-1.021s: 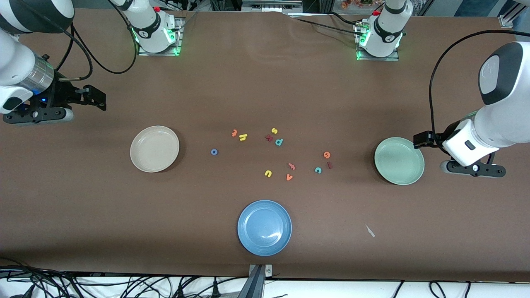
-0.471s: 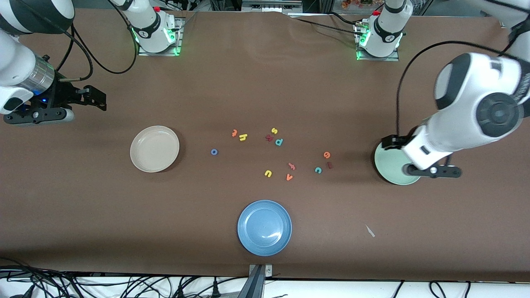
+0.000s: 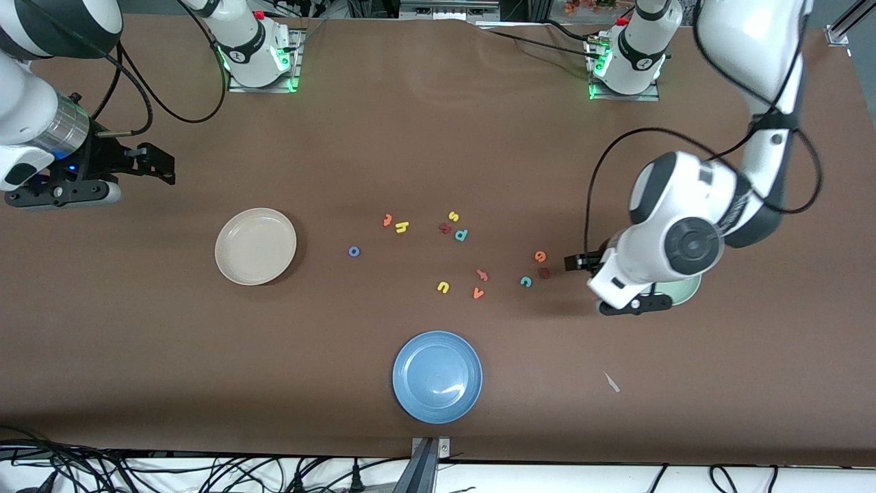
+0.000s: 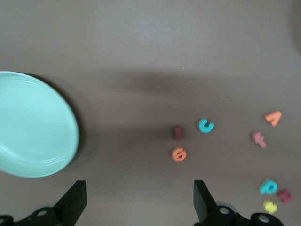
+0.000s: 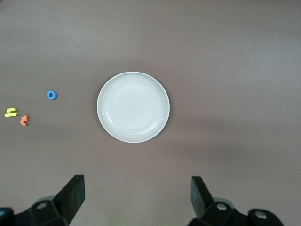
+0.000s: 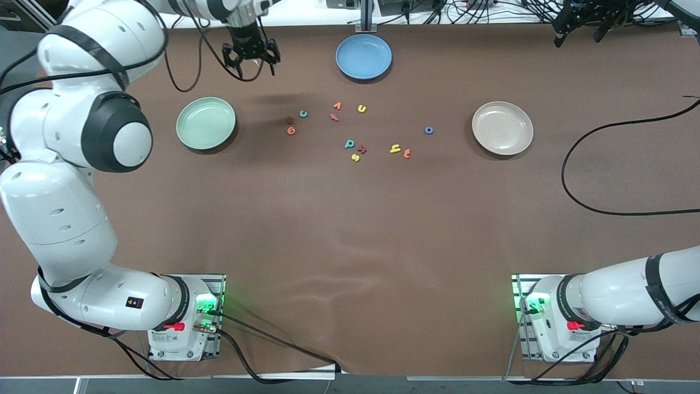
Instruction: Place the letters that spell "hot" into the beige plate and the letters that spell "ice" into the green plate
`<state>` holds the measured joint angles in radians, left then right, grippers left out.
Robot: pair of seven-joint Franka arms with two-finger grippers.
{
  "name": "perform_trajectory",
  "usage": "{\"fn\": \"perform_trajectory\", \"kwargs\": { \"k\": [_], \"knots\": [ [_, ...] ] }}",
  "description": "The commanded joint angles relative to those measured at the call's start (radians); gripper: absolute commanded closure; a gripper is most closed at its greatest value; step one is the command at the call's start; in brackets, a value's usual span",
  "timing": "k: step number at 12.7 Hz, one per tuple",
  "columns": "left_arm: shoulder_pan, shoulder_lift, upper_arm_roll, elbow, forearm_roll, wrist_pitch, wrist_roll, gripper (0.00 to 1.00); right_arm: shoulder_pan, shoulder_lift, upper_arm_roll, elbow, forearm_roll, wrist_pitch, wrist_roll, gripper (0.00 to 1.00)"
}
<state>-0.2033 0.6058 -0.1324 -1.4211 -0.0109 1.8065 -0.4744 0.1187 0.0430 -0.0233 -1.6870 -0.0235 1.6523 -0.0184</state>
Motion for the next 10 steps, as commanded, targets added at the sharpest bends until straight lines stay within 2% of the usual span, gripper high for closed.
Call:
{"fn": "perform_trajectory", "kwargs": {
  "k": [1,4,6,8,10],
  "knots": [
    [-0.03,0.0,0.007,-0.123,-0.018,0.14,-0.101,0.0,0.002,0.018,0.0,0.026,-0.015,-0.014,-0.002,0.0],
    [-0.068,0.011,0.007,-0.234,-0.041,0.253,-0.141,0.04,0.003,0.018,0.002,0.026,-0.013,-0.02,-0.002,0.0],
    [-0.088,0.022,0.007,-0.3,-0.041,0.37,-0.171,0.1,-0.001,0.02,0.002,0.027,-0.003,-0.017,-0.014,0.0],
    [-0.094,0.044,0.007,-0.321,-0.041,0.43,-0.179,0.21,0.039,0.049,0.008,0.039,0.002,-0.011,0.005,0.0],
    [-0.094,0.057,0.007,-0.321,-0.04,0.432,-0.179,0.3,0.079,0.104,0.009,0.093,0.004,-0.015,0.085,0.0]
  ]
}}
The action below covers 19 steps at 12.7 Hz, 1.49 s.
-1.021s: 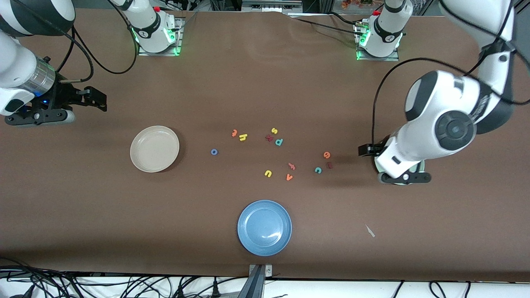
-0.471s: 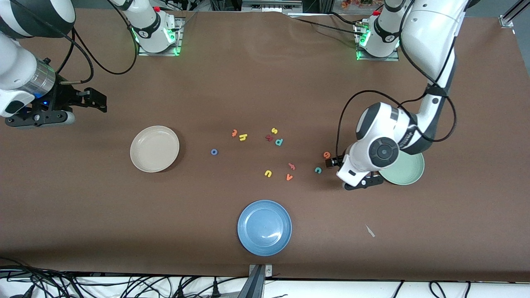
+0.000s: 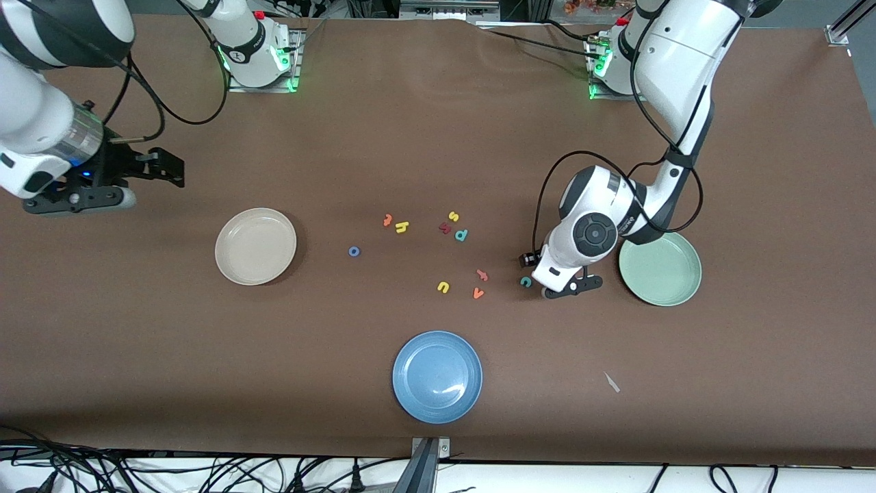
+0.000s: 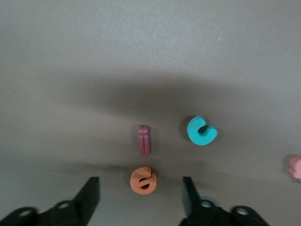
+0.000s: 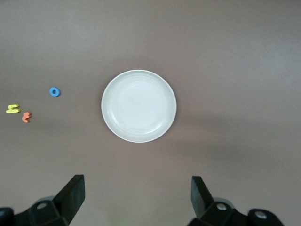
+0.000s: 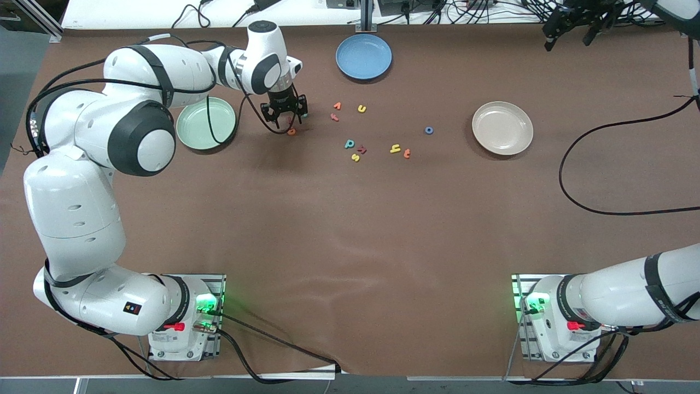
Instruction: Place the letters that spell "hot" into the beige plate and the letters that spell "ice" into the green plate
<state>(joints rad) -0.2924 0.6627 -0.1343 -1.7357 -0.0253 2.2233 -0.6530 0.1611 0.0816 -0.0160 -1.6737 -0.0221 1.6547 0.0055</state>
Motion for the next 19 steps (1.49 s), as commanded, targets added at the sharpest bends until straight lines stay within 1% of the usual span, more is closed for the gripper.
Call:
{"fn": "perform_trajectory", "kwargs": {
  "k": [1,3,5,7,8,9,11,13,14,15,16,17,19],
  "knots": [
    [-0.007,0.009,0.009,-0.007,-0.025,0.019,0.0,0.33,0.057,0.087,0.002,0.097,0.004,-0.016,0.106,0.0],
    [-0.007,0.02,0.009,-0.01,-0.025,0.047,-0.007,0.37,0.084,0.116,0.004,0.098,0.004,-0.004,0.151,0.0],
    [-0.011,0.029,0.009,-0.01,-0.027,0.064,-0.026,0.42,0.113,0.156,0.004,0.101,0.02,0.039,0.2,0.0],
    [-0.013,0.029,0.01,-0.01,-0.025,0.064,-0.03,0.56,0.115,0.194,0.002,0.098,0.071,0.092,0.217,0.0],
    [-0.011,0.029,0.009,-0.011,-0.027,0.062,-0.03,0.69,0.113,0.199,0.002,0.074,0.085,0.127,0.218,0.0],
    [-0.011,0.029,0.01,-0.015,-0.025,0.062,-0.03,0.79,0.115,0.199,0.002,0.039,0.085,0.169,0.22,0.0],
    [-0.011,0.029,0.01,-0.015,-0.025,0.056,-0.028,0.83,0.117,0.198,0.005,-0.048,0.087,0.276,0.257,0.0],
    [-0.011,0.028,0.01,-0.015,-0.022,0.052,-0.027,0.91,0.115,0.199,0.034,-0.137,0.093,0.403,0.295,0.0],
    [-0.01,0.02,0.01,-0.013,-0.019,0.047,-0.024,0.92,0.115,0.199,0.051,-0.193,0.091,0.481,0.336,0.0],
    [-0.001,0.005,0.01,-0.008,-0.018,0.027,-0.017,0.92,0.115,0.201,0.077,-0.251,0.091,0.566,0.39,0.0],
    [0.004,-0.011,0.01,-0.002,-0.016,-0.02,-0.008,0.92,0.117,0.208,0.094,-0.303,0.09,0.647,0.43,0.0],
    [0.002,-0.011,0.01,-0.001,-0.013,-0.034,-0.007,0.92,0.117,0.219,0.1,-0.334,0.09,0.71,0.444,0.0],
    [0.002,-0.009,0.01,0.001,-0.012,-0.031,-0.007,0.92,0.121,0.253,0.132,-0.347,0.085,0.758,0.49,0.0]
  ]
}}
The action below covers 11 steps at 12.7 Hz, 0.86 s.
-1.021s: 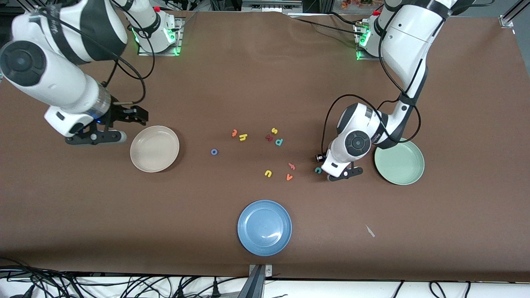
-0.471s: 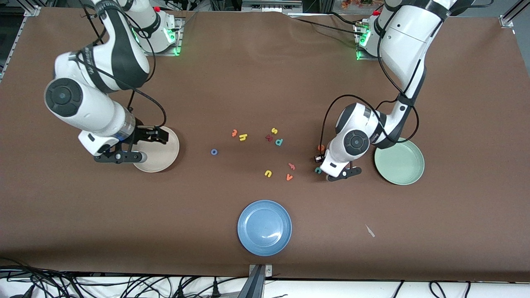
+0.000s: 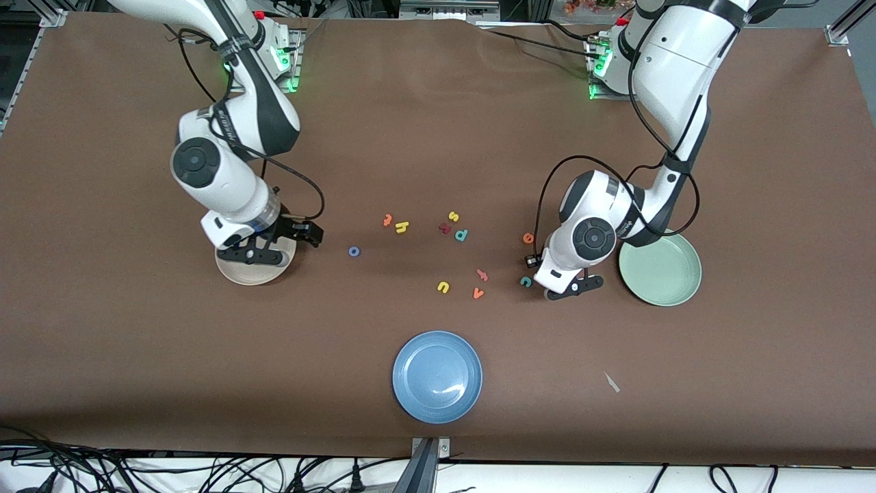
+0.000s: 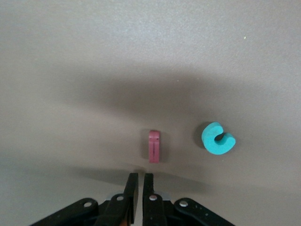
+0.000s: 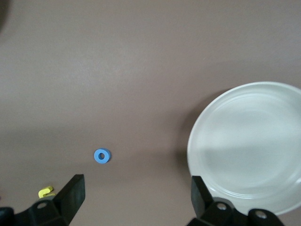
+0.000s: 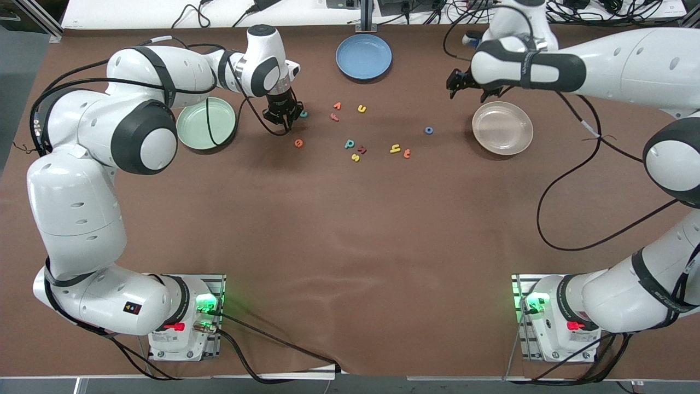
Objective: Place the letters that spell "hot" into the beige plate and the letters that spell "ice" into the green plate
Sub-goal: 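Grasp the red letter with the left gripper, the blue ring with the right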
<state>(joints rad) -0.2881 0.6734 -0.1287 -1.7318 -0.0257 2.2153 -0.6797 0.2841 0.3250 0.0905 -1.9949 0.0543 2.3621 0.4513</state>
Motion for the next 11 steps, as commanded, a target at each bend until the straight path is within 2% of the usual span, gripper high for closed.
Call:
{"fn": "perform_trajectory", "kwargs": {
  "k": [1,3,6,9,11],
  "knots": [
    [-0.002,-0.021,0.004,0.0,-0.011,-0.023,0.019,0.92,0.003,0.025,0.041,-0.025,-0.005,0.071,0.099,0.0],
    [-0.003,-0.015,0.006,0.023,-0.011,-0.019,0.013,0.92,0.044,0.058,0.044,-0.024,-0.039,0.118,0.18,0.0],
    [-0.003,0.001,0.009,0.026,-0.011,0.041,0.011,0.92,0.067,0.104,0.044,-0.015,-0.155,0.152,0.297,0.0],
    [-0.003,0.008,0.014,0.028,-0.01,0.06,0.019,0.91,0.09,0.141,0.049,-0.012,-0.186,0.172,0.357,0.0],
    [-0.003,0.017,0.015,0.028,-0.01,0.061,0.02,0.85,0.102,0.175,0.048,0.005,-0.185,0.199,0.375,0.0]
  ]
}}
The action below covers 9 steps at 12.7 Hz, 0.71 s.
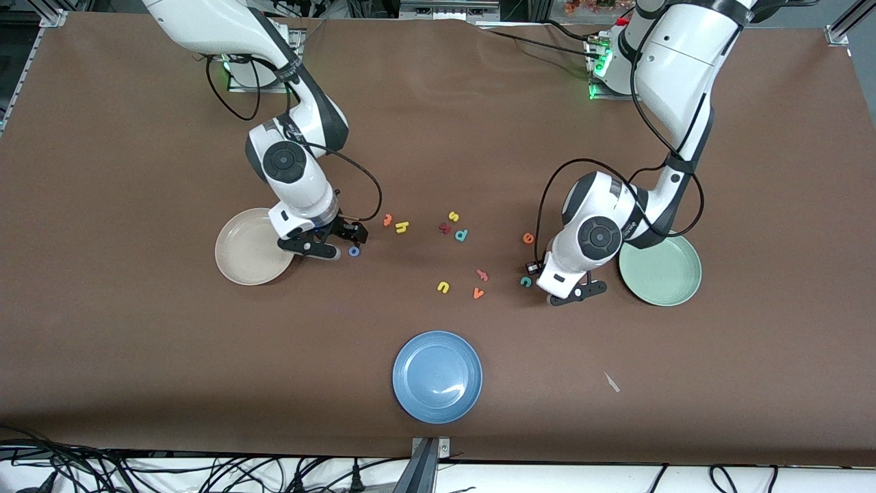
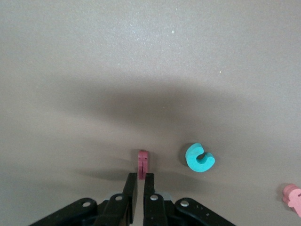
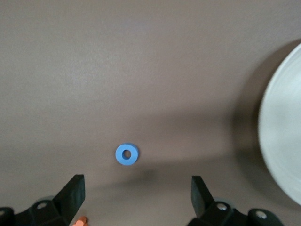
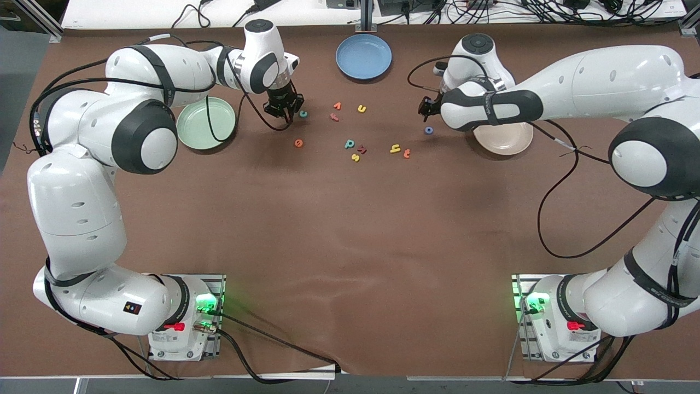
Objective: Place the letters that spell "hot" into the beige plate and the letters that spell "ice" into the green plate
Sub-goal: 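Grasp the red letter with the left gripper, the blue ring with the right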
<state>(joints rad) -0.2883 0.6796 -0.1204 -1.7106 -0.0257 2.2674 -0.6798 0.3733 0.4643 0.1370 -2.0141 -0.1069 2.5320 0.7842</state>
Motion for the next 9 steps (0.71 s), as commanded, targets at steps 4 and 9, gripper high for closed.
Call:
{"fn": "perform_trajectory", "kwargs": {
  "k": [4,9],
  "knots": [
    [-0.003,0.015,0.007,0.006,-0.01,0.037,0.019,0.83,0.024,0.102,0.001,0.051,-0.071,0.071,0.084,0.0],
    [-0.003,0.034,0.007,0.005,-0.01,0.064,0.019,0.84,0.026,0.143,-0.002,0.072,-0.079,0.111,0.087,0.05]
  ]
}}
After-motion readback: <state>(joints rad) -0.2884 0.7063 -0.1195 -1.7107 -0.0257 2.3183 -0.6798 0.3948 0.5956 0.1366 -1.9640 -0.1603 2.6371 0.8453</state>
